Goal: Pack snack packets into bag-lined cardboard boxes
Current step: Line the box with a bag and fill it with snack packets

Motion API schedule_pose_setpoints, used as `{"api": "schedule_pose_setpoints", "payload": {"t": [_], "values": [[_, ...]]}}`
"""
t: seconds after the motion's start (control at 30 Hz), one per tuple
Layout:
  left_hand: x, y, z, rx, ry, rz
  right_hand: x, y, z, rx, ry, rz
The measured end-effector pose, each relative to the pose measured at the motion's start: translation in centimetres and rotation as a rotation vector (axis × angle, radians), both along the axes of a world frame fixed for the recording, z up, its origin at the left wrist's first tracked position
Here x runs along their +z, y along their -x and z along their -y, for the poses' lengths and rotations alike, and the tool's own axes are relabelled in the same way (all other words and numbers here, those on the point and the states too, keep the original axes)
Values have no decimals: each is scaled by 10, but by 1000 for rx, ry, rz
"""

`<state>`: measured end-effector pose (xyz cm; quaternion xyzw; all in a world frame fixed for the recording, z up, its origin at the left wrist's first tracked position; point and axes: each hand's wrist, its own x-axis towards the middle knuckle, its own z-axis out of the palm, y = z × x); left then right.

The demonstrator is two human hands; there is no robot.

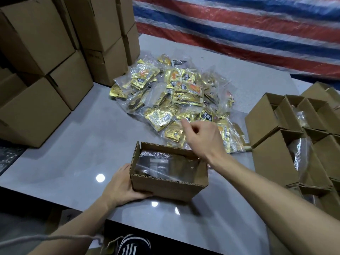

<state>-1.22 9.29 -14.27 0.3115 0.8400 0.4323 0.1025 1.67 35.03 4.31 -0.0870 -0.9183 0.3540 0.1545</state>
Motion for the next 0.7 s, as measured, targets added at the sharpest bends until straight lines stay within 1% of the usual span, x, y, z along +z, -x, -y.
{"api": "schedule_pose_setpoints", "payload": {"t": [0.07, 0.17, 0.27, 0.33, 0.37, 0.47, 0.5, 0.53, 0.57, 0.63, 0.7], "values": [[0, -1, -1, -2, -3, -7, -1, 14, -15, -82, 42, 38], [-3, 1, -1, 9, 1, -23, -10, 37, -38, -166, 97, 186], [-4, 1, -1, 29, -17, -11, -27, 57, -56, -171, 163, 335], [-2, 1, -1, 17, -31, 7, -38, 71, -61, -154, 170, 375], [0, 1, -1, 7, -35, 15, -44, 79, -63, -146, 116, 386], [3, 3, -2, -13, -10, 15, -55, 99, -68, -91, -233, 481], [2, 3, -2, -13, 4, 7, -58, 104, -69, -53, -291, 530], [1, 3, -1, -11, 19, -9, -62, 108, -71, -22, -284, 573], [0, 3, -1, -8, 35, -31, -64, 110, -70, -15, -237, 585], [-2, 2, -1, -5, 46, -61, -66, 110, -69, -70, -158, 501], [-4, 2, -1, 15, 32, -72, -63, 106, -68, -124, -217, 362]]}}
